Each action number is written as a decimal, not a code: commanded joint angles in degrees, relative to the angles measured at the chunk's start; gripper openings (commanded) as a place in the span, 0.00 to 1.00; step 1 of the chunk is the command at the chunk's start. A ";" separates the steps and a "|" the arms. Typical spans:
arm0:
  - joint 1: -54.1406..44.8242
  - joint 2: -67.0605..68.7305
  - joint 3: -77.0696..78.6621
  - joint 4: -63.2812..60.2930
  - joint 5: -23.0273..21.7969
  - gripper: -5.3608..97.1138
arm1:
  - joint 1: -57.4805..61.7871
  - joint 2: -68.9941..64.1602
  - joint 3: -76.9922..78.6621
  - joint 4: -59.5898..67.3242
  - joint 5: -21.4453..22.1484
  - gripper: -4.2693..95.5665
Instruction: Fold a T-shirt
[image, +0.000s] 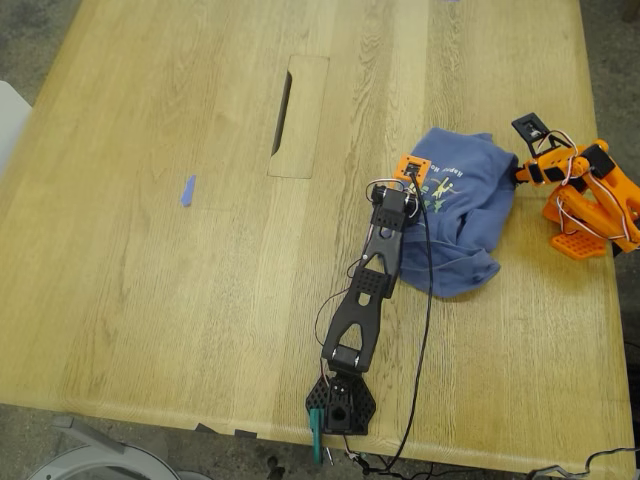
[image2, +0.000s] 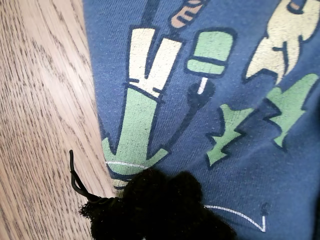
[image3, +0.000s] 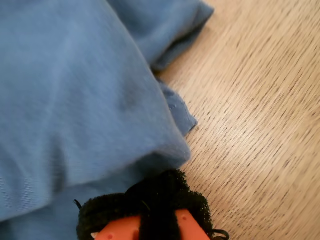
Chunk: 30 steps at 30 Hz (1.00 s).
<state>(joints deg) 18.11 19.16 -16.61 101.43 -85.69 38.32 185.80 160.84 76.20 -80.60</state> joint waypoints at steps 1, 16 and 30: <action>2.55 12.04 -2.64 -1.41 0.18 0.05 | -1.05 -5.89 -7.73 -2.64 -0.70 0.04; 18.54 19.25 -2.37 0.00 -0.35 0.05 | -20.83 -40.08 -36.39 -5.62 0.00 0.04; 12.22 13.97 -2.46 1.85 0.18 0.05 | -31.90 -58.62 -27.86 -31.03 2.37 0.04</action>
<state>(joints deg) 32.43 28.48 -16.61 102.57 -85.69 6.77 127.00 131.40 48.60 -78.66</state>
